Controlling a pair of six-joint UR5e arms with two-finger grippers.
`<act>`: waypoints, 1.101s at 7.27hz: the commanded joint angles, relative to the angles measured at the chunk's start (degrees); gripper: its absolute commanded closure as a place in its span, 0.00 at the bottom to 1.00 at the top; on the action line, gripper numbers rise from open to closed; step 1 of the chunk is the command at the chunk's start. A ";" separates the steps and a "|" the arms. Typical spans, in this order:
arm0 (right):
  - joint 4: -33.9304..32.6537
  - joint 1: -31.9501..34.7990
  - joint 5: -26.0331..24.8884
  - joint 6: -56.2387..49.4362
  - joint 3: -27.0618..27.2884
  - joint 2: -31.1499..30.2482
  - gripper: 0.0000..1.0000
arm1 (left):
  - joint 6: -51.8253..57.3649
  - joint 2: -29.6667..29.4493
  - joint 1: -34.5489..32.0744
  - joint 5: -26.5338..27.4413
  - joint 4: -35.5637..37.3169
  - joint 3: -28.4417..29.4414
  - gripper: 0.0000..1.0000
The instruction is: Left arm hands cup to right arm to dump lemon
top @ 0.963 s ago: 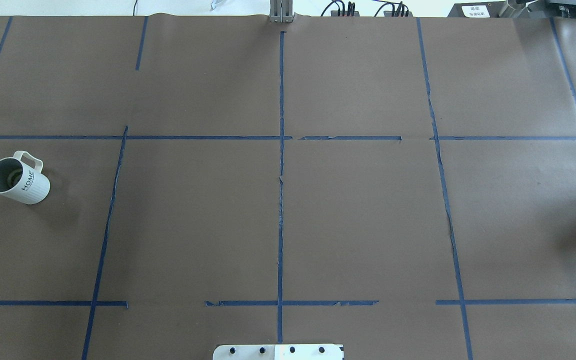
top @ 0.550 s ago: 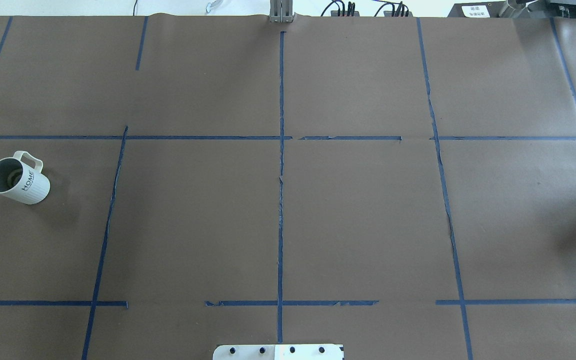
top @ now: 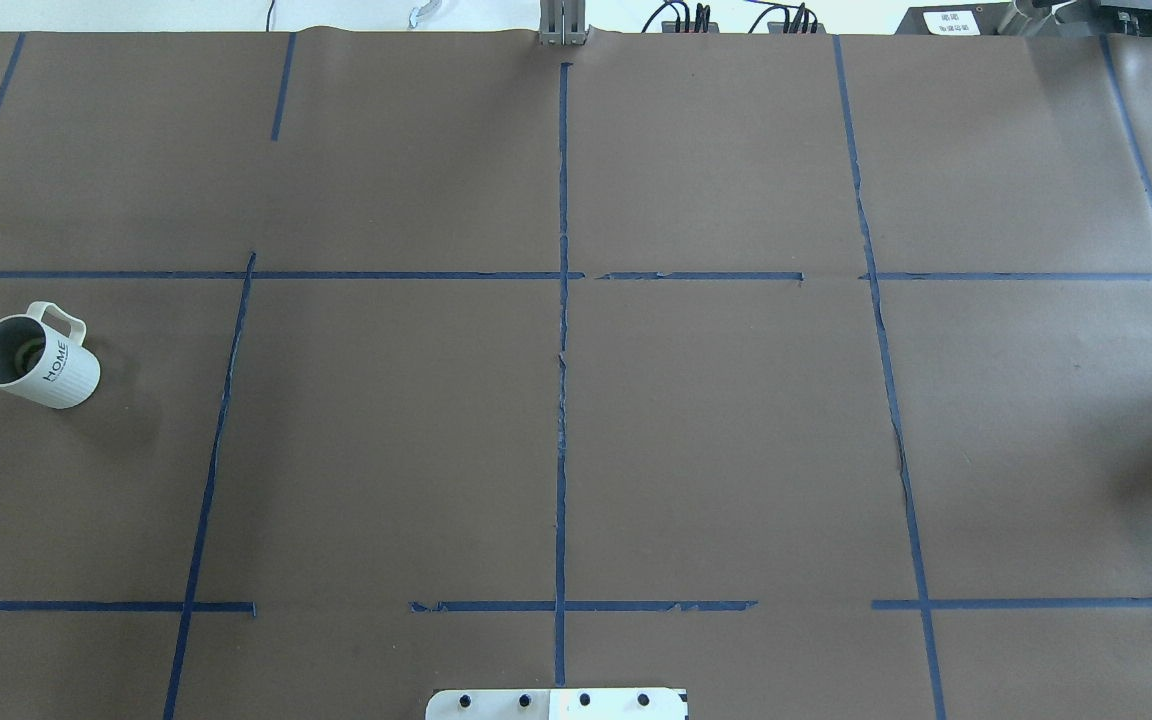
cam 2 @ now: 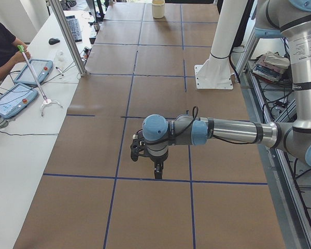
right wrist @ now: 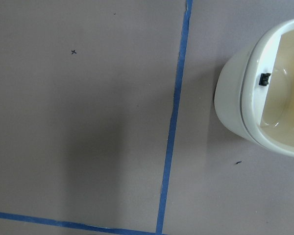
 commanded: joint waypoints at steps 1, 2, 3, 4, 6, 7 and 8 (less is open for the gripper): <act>-0.05 -0.06 2.29 0.41 0.02 0.09 0.00 | -0.15 0.80 0.12 -1.50 -4.80 0.20 0.00; -0.05 -0.06 2.48 0.50 0.02 0.09 0.00 | -0.15 0.71 0.12 -4.03 -4.91 0.20 0.00; 0.04 -0.15 2.83 0.42 0.02 0.09 0.00 | -0.24 0.45 0.21 -5.80 -5.52 0.03 0.00; 3.17 -0.23 3.62 0.50 -0.33 0.09 0.00 | -0.33 0.18 0.82 -6.16 -8.22 0.20 0.00; 4.79 -0.23 3.54 0.50 -0.42 -0.26 0.00 | -10.02 -2.88 4.67 -5.73 -11.75 0.29 0.00; 4.87 -0.24 3.63 0.50 -0.33 -0.17 0.00 | -14.69 -3.59 10.09 -5.29 -14.20 0.55 0.00; 6.53 -0.24 3.72 0.59 -0.42 -0.17 0.00 | -18.48 -5.25 11.97 -5.29 -16.66 1.77 0.00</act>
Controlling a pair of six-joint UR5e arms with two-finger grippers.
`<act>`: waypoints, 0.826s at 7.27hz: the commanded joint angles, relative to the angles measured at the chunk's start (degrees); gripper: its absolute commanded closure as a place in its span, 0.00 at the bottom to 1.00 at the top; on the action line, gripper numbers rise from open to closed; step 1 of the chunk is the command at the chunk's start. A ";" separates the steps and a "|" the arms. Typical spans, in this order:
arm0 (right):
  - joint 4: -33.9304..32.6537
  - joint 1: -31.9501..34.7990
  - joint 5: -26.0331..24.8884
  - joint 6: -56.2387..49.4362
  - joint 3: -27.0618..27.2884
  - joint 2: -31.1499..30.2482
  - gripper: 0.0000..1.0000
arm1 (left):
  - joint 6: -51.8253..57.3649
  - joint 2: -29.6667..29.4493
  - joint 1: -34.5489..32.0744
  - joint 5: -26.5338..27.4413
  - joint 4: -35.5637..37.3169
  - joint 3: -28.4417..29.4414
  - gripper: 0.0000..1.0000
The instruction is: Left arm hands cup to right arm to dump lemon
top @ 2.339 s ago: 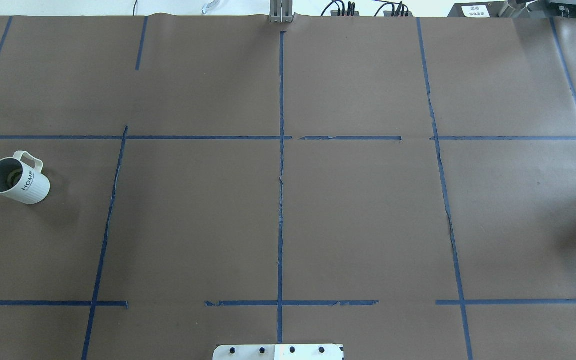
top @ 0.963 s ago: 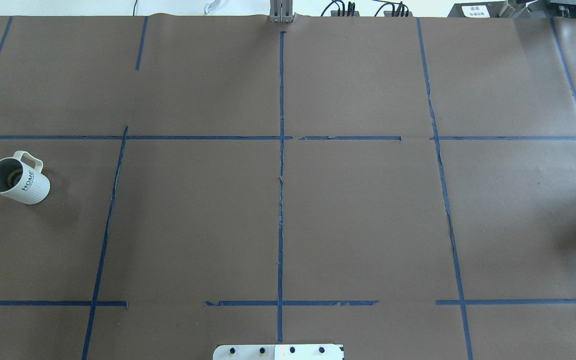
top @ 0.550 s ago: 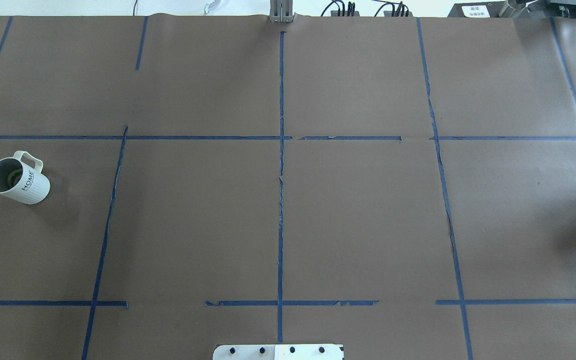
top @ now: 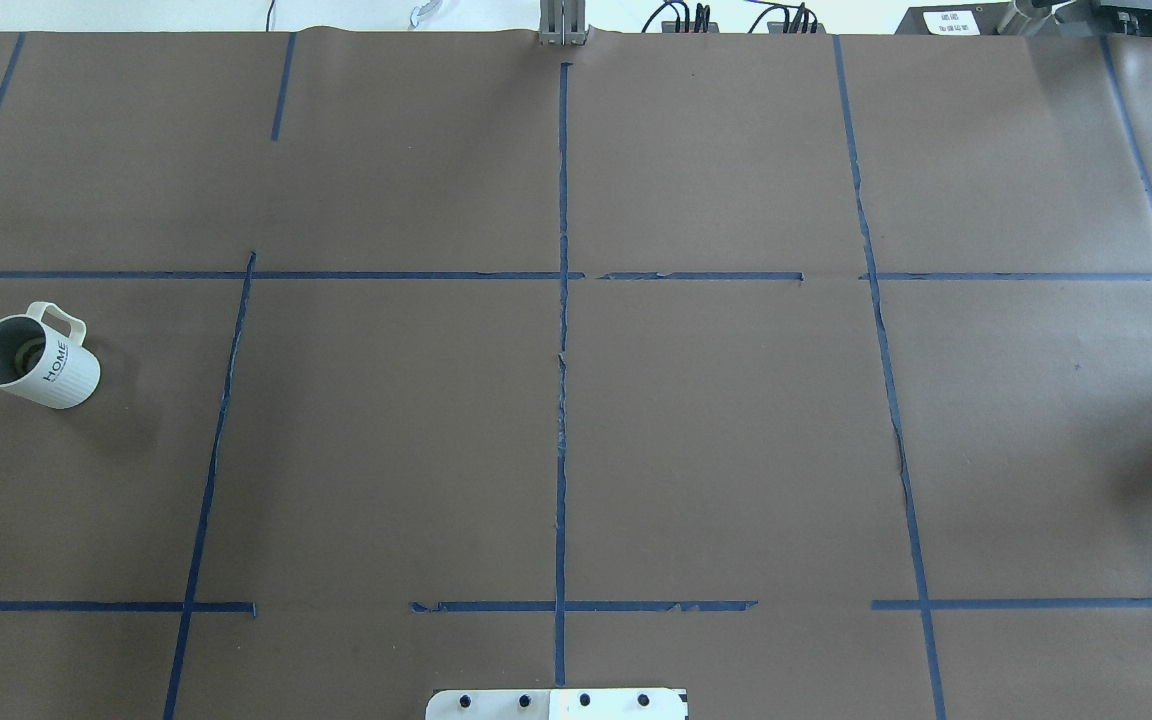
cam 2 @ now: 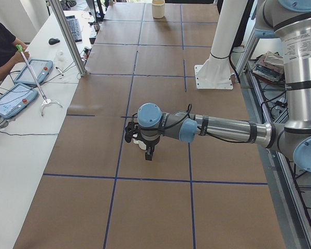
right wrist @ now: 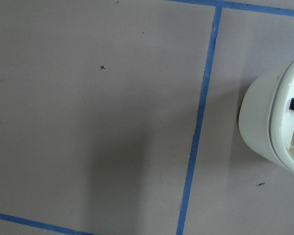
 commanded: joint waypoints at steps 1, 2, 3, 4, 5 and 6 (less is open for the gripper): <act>2.44 -0.01 0.09 -0.02 -0.05 -0.07 0.00 | -7.29 -3.38 5.65 0.25 -5.05 3.28 0.00; 2.54 -0.10 0.09 -0.02 -0.05 0.01 0.00 | -7.40 -5.57 6.19 1.47 -5.94 6.09 0.00; 2.54 -0.27 0.01 0.06 -0.05 0.10 0.00 | -7.75 -7.42 8.72 4.53 -6.04 7.77 0.00; 2.54 -0.80 0.01 0.06 -0.05 0.19 0.00 | -10.98 -9.18 9.44 5.43 -6.13 9.44 0.00; 2.54 -1.06 0.09 0.06 -0.05 0.19 0.00 | -11.62 -9.54 11.80 5.78 -6.22 11.02 0.00; 2.54 -1.67 0.01 0.15 -0.05 0.19 0.00 | -12.14 -9.98 13.30 6.74 -7.00 11.82 0.00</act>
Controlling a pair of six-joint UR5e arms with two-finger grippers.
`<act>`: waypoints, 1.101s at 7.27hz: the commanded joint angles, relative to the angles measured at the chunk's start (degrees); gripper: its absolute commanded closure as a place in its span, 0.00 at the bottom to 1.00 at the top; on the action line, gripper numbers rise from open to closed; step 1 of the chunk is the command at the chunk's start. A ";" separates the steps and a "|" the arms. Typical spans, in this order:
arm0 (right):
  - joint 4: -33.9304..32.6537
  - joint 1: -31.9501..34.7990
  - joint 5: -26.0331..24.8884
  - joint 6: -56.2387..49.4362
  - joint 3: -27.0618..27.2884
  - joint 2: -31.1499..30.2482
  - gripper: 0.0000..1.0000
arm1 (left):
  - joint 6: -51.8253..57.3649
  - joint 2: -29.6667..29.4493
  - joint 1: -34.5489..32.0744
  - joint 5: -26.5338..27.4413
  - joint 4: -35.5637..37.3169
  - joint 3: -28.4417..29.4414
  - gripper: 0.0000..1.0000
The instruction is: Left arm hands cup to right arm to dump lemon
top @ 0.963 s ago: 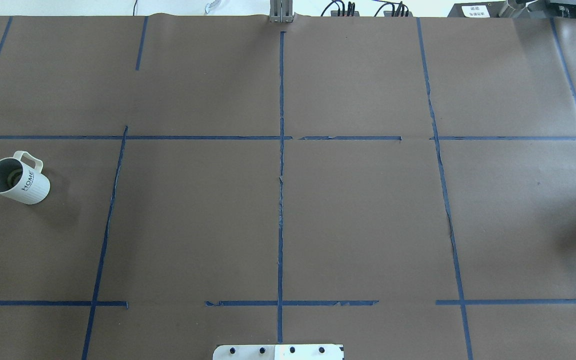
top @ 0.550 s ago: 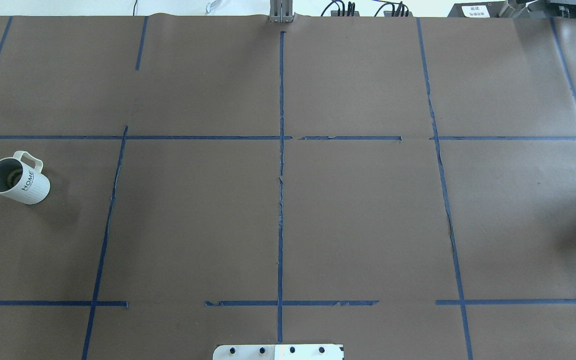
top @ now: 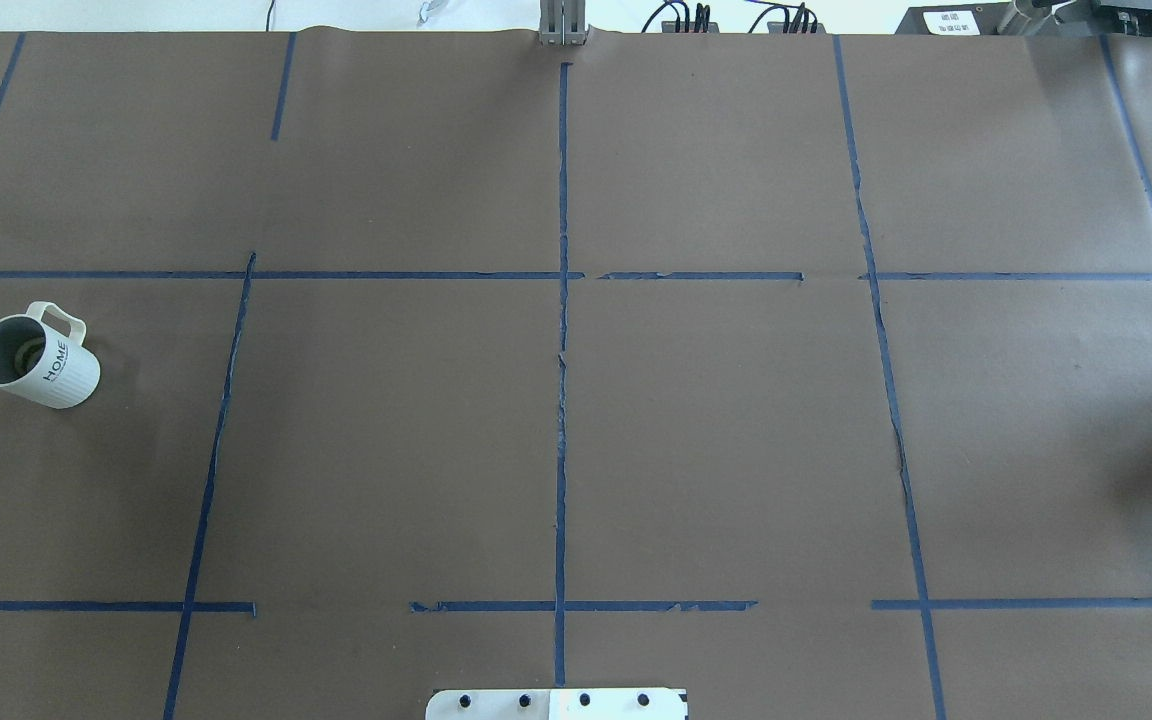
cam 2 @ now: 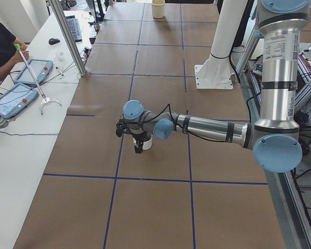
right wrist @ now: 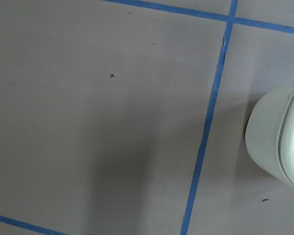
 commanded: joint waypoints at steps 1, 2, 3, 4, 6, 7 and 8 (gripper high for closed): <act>0.01 -0.90 0.04 0.07 0.00 0.11 0.00 | -1.43 -1.62 3.23 1.00 -0.68 2.35 0.00; 0.01 -1.60 0.04 0.07 0.00 0.11 0.00 | -2.65 -1.98 5.68 1.09 -0.77 3.23 0.02; 0.01 -2.65 0.04 -0.02 0.00 0.11 0.00 | -2.93 -2.07 5.96 1.09 -1.12 4.72 0.12; 0.10 -3.00 0.13 0.07 0.09 0.11 0.00 | -3.97 -1.89 6.05 0.92 -1.29 4.82 0.74; 5.33 -6.42 0.75 -0.02 0.00 0.54 0.00 | -8.53 -1.98 6.05 0.82 -2.43 3.78 1.00; 10.50 -8.96 0.22 3.90 0.00 1.50 0.00 | -10.73 -1.98 6.05 0.56 -3.31 2.38 1.00; 14.03 -13.77 -1.52 14.03 0.00 5.60 0.00 | -15.97 -2.24 6.05 0.56 -3.06 -0.59 1.00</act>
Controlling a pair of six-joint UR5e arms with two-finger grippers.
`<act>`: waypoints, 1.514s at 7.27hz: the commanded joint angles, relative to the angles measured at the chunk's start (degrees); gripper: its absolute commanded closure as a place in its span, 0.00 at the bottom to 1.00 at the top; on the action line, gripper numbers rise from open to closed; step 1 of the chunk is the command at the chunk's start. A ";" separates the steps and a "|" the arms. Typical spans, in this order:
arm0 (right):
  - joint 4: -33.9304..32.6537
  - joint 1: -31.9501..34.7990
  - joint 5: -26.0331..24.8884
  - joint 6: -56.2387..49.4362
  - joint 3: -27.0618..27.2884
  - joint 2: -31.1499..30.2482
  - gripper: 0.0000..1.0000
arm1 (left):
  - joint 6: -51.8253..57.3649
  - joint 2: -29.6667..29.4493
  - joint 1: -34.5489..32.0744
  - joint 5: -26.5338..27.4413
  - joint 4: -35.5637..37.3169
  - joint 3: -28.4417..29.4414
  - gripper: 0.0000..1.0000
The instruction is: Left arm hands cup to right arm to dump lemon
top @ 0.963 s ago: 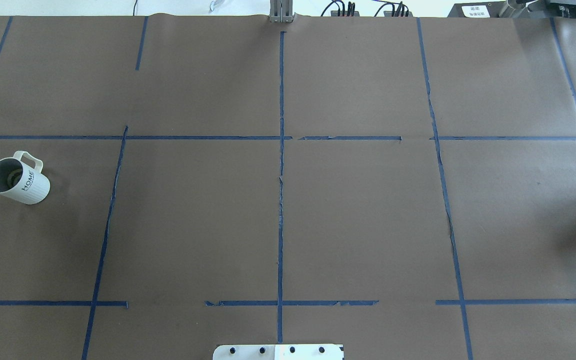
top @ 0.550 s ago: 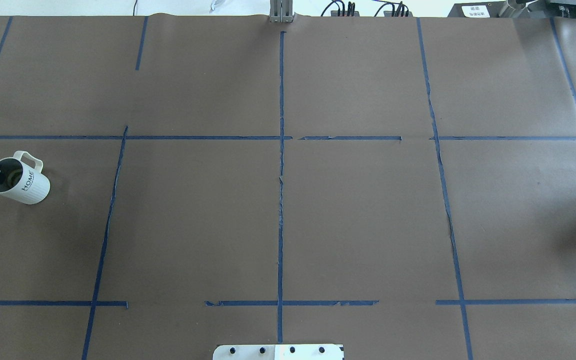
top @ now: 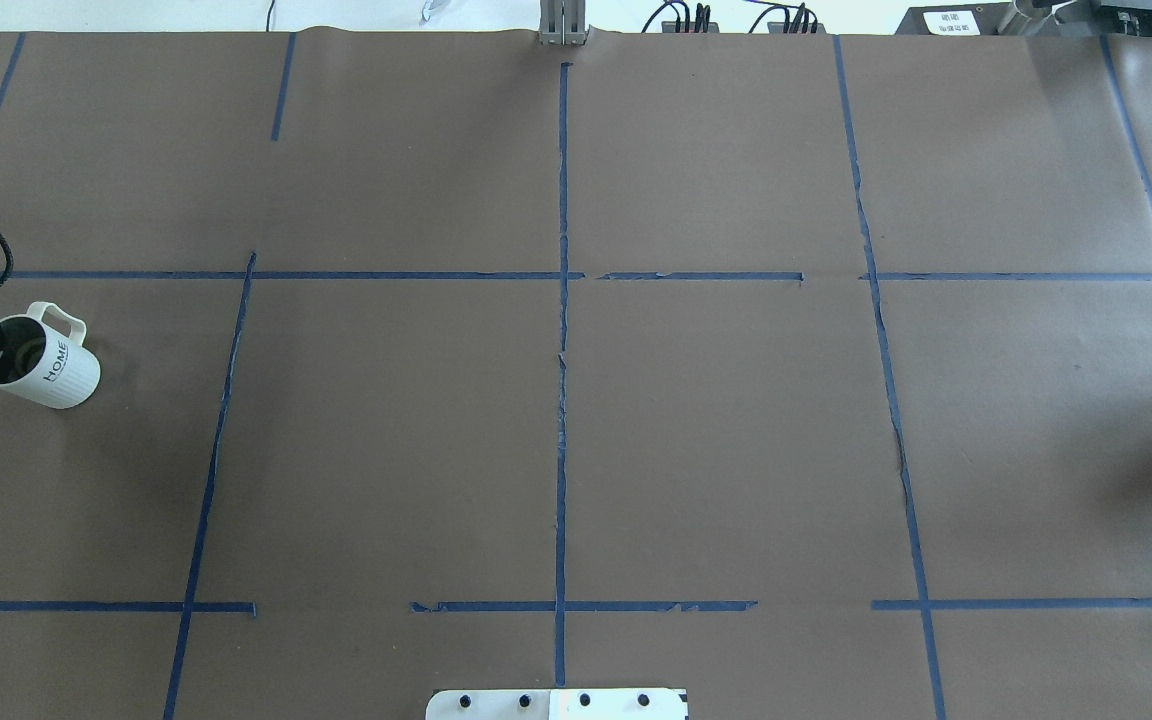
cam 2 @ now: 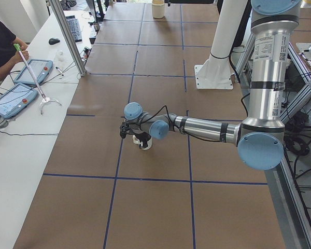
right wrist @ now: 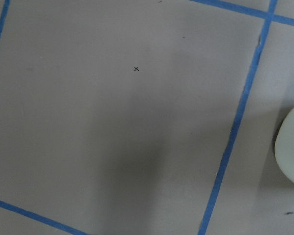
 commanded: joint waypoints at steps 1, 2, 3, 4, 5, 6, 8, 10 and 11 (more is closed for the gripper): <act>9.19 -10.12 -6.65 19.17 0.07 8.00 0.00 | -11.21 -1.60 0.10 0.35 0.48 -6.20 1.00; 13.33 -15.05 -11.31 25.80 -0.01 11.00 0.00 | -14.32 -3.87 0.10 0.35 1.88 -7.71 1.00; 15.63 -19.01 -15.62 31.52 0.51 13.64 0.00 | -21.57 -9.55 0.71 0.35 4.42 -8.33 1.00; 17.92 -21.84 -19.93 36.45 0.60 16.37 0.00 | -29.13 -15.87 4.46 0.52 8.97 -8.43 1.00; 21.33 -27.52 -28.23 40.42 1.65 17.44 0.00 | -35.81 -22.37 7.97 0.70 13.71 -8.34 1.00; 22.84 -33.76 -38.67 40.54 2.61 18.32 0.00 | -43.45 -27.75 12.36 4.70 17.33 -8.25 1.00; 22.86 -44.84 -52.43 41.15 4.73 21.38 0.00 | -53.24 -39.71 18.37 9.23 23.66 -4.14 1.00; 22.95 -54.78 -64.39 41.16 4.73 27.00 0.00 | -63.69 -47.62 19.69 8.96 23.60 2.00 1.00; 22.95 -59.44 -72.01 40.98 4.56 28.68 0.01 | -66.96 -50.45 21.26 8.79 23.52 3.51 1.00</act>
